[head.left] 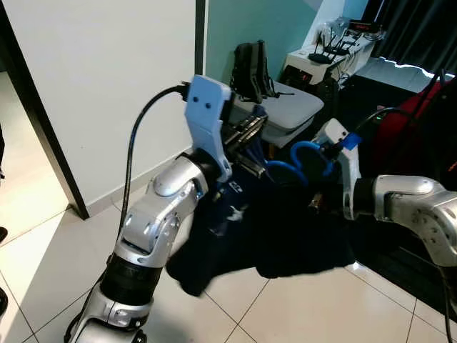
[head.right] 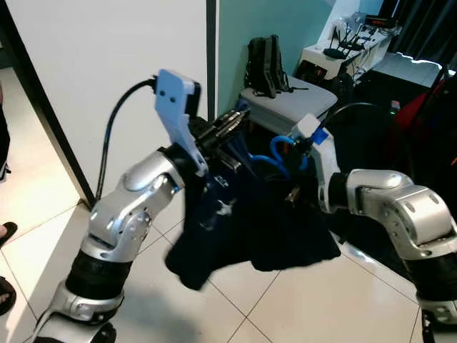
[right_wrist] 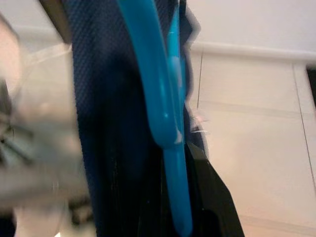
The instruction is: Hang hanger
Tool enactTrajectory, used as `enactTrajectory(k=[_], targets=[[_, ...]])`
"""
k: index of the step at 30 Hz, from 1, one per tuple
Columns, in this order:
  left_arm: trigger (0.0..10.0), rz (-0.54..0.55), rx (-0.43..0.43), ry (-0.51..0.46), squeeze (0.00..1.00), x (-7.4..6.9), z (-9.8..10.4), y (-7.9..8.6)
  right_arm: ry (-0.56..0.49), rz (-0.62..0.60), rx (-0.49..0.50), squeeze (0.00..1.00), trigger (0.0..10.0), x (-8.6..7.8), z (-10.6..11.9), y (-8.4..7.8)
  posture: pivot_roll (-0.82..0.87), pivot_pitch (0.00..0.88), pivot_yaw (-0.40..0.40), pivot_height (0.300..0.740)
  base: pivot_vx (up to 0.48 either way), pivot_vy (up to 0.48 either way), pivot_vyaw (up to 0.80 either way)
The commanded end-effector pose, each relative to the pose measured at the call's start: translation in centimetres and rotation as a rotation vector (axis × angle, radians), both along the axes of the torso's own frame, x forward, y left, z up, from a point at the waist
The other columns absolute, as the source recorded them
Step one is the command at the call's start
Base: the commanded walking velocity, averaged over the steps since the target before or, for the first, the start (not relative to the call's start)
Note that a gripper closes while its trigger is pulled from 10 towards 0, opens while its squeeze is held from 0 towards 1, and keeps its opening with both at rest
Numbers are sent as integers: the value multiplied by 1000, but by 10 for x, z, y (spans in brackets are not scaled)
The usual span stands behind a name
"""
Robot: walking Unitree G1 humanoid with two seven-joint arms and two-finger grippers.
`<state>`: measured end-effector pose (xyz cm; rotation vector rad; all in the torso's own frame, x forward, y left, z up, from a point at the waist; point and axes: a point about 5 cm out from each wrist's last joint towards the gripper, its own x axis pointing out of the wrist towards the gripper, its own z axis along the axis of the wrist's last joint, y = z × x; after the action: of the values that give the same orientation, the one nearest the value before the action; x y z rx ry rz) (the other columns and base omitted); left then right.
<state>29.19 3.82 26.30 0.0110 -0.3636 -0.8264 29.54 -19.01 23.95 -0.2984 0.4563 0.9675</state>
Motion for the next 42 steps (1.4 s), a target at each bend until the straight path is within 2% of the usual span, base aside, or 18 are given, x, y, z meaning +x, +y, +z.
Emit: enactTrajectory(k=[1,2,7,9,12,19,21,23,26,31,32,33,34,35,36,38,40,42], targets=[[10000,-47,71,-9,498,-9,-8,-10,35,31,-56,0,10000,-1,-3,-2,24,0,-103,740,0,0,0],[10000,-62,100,2,1000,-12,-15,-13,52,50,-100,0,10000,-1,-3,-5,19,0,-106,740,0,0,0],[10000,-73,199,-8,1000,-16,-27,-18,67,125,-195,0,10000,-1,6,-8,13,0,-120,740,0,0,0],[10000,-73,199,-8,1000,-16,-27,-18,67,125,-195,0,10000,-1,6,-8,13,0,-120,740,0,0,0],[10000,-57,235,-12,1000,-16,-29,-12,50,137,-251,0,10000,4,17,-16,15,0,-129,740,0,0,0],[10000,-39,222,-16,1000,-15,-25,-3,78,212,-375,0,10000,-1,21,-30,9,0,-131,740,0,0,0],[10000,-37,194,-18,1000,-16,-22,-2,149,304,-499,0,10000,-12,18,-43,-12,0,-139,740,0,0,0],[10000,-37,194,-18,1000,-16,-22,-2,149,304,-499,0,10000,-12,18,-43,-12,0,-139,740,0,0,0],[10000,-82,130,14,1000,-19,-21,-5,267,419,-630,0,10000,-25,16,-64,-29,0,-140,740,0,0,0],[10000,-100,118,28,1000,-20,-22,-5,282,434,-662,0,10000,-26,16,-70,-29,0,-140,740,0,0,0],[10000,-124,113,48,914,-22,-24,-3,280,442,-695,0,10000,-24,17,-74,-28,0,-140,740,0,0,0],[10000,-124,113,48,914,-22,-24,-3,280,442,-695,0,10000,-24,17,-74,-28,0,-140,740,0,0,0],[10000,-170,118,81,0,-25,-29,3,262,449,-728,0,10000,-21,21,-76,-28,0,-139,740,0,0,0],[10000,-170,118,81,0,-25,-29,3,262,449,-728,0,10000,-21,21,-76,-28,0,-139,740,0,0,0],[10000,-222,104,133,0,-29,-35,10,234,456,-752,0,10000,-16,26,-75,-27,0,-134,740,0,0,0],[10000,-257,99,173,0,-31,-40,16,205,466,-771,0,10000,-12,32,-73,-29,0,-133,740,0,0,0],[10000,-257,99,173,0,-31,-40,16,205,466,-771,0,10000,-12,32,-73,-29,0,-133,740,0,0,0],[10000,-275,85,240,0,-32,-50,29,107,481,-809,0,10000,5,51,-64,-27,0,-124,740,0,0,0]])
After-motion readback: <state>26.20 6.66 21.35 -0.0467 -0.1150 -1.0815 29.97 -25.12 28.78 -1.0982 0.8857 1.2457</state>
